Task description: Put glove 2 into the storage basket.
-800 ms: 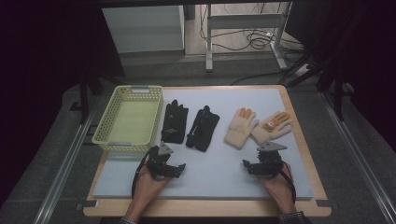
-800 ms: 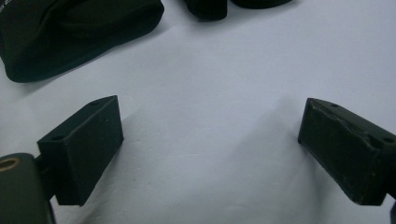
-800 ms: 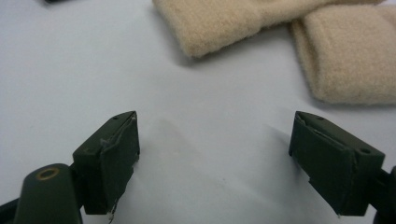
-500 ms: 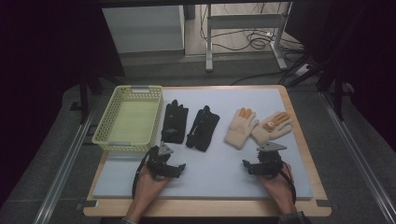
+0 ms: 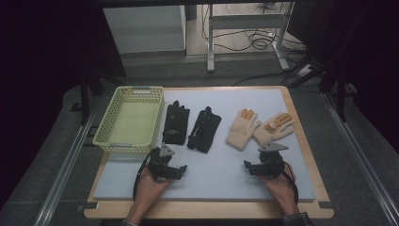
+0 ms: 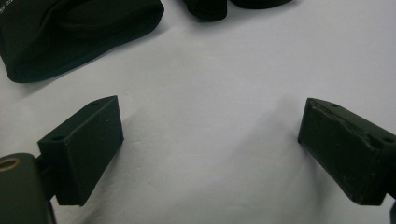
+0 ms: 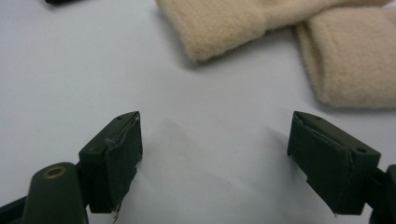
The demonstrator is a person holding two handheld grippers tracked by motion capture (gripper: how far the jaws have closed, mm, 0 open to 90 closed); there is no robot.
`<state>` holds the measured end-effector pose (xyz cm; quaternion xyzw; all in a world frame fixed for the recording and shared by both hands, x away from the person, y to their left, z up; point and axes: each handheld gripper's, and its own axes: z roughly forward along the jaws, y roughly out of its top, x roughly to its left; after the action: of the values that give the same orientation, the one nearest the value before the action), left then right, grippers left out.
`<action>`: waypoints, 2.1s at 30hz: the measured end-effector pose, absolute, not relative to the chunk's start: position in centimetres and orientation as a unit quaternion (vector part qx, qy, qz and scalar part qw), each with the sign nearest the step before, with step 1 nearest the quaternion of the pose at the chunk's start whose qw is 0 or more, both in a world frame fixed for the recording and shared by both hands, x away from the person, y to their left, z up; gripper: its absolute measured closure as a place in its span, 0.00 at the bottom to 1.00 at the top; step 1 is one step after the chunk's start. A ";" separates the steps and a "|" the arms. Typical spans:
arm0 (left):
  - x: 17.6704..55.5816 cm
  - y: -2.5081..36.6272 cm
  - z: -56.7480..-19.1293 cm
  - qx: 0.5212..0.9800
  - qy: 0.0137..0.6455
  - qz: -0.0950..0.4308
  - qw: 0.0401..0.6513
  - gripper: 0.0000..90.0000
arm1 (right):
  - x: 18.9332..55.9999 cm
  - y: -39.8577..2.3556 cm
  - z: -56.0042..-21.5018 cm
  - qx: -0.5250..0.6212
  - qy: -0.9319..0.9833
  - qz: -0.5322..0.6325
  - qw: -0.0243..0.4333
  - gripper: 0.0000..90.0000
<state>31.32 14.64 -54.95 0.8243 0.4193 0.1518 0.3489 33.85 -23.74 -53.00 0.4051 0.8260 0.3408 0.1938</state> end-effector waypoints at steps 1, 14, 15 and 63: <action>31.3 14.7 -54.9 0.825 0.419 0.152 0.348 0.08 | 33.9 -23.7 -52.9 0.405 0.826 0.341 0.195 0.20; 31.3 14.6 -55.0 0.822 0.421 0.152 0.351 0.08 | 35.3 -22.4 -51.1 0.402 0.821 0.366 0.176 0.26; 31.3 14.6 -55.0 0.823 0.421 0.152 0.351 0.08 | 35.3 -22.4 -51.1 0.402 0.821 0.366 0.176 0.26; 31.3 14.6 -55.0 0.823 0.421 0.151 0.351 0.08 | 46.4 -6.6 -52.5 0.352 0.866 0.324 0.146 0.84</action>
<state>31.32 14.62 -54.98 0.8226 0.4212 0.1508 0.3509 46.40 -6.61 -52.49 0.3521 0.8659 0.3243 0.1455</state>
